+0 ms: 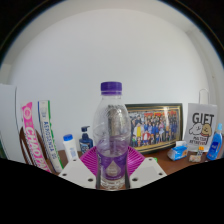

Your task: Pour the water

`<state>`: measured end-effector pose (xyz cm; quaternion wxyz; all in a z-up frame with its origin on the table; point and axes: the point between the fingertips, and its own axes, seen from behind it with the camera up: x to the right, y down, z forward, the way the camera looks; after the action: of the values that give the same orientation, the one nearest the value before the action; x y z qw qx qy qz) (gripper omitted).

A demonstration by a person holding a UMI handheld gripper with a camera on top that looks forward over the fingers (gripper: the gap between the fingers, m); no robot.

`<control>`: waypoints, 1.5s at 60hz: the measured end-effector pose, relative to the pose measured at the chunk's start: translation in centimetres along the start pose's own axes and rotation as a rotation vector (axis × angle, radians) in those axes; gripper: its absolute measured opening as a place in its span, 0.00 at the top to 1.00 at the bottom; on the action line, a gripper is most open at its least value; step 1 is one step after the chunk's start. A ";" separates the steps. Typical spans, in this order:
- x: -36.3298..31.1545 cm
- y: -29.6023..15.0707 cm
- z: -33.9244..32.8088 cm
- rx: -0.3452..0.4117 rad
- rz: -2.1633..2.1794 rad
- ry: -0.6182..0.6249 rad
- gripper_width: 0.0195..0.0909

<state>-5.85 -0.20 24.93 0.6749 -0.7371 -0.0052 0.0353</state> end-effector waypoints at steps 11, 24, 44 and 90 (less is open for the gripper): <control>5.7 8.4 2.2 -0.109 -0.037 0.037 0.82; 6.9 14.2 3.1 -0.171 -0.016 0.023 0.82; 6.5 15.9 2.5 -0.185 -0.026 0.003 0.51; -2.6 6.0 -25.6 -0.414 -0.053 0.054 0.08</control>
<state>-7.14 -26.33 21.26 0.5096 -0.8603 -0.0136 -0.0041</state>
